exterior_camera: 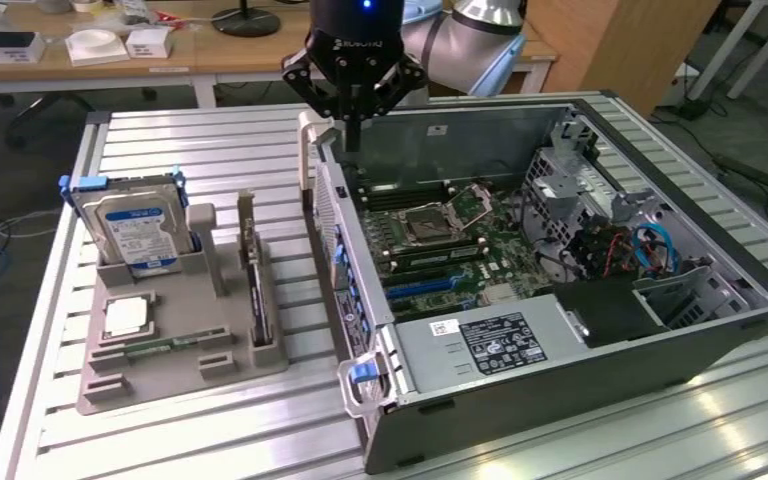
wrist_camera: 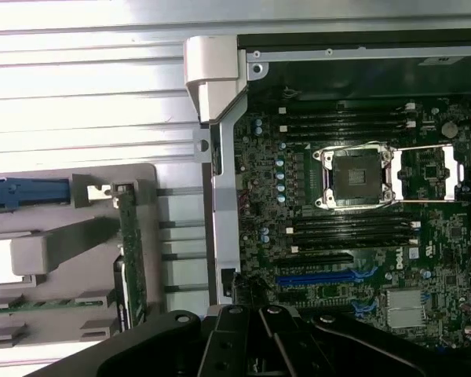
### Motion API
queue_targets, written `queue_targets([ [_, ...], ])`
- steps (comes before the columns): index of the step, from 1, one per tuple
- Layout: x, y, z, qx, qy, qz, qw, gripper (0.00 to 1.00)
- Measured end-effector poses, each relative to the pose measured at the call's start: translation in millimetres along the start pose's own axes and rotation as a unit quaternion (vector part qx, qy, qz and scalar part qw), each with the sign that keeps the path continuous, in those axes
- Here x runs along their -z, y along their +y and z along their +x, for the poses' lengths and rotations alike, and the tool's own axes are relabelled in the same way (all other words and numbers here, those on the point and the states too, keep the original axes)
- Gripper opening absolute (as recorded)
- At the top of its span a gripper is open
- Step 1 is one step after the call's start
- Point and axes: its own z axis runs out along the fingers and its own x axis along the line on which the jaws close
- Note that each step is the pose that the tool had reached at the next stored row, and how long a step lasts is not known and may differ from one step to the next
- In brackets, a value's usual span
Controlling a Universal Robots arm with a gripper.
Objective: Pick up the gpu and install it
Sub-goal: 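Reach for the gpu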
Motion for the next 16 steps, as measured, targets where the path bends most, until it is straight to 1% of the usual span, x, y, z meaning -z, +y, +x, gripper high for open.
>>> queue_targets([
  [11,0.0,0.0,0.6,0.0,0.0,0.0,1.0,0.13],
  [16,0.2,-0.5,6.3,0.0,0.0,0.0,1.0,0.13],
])
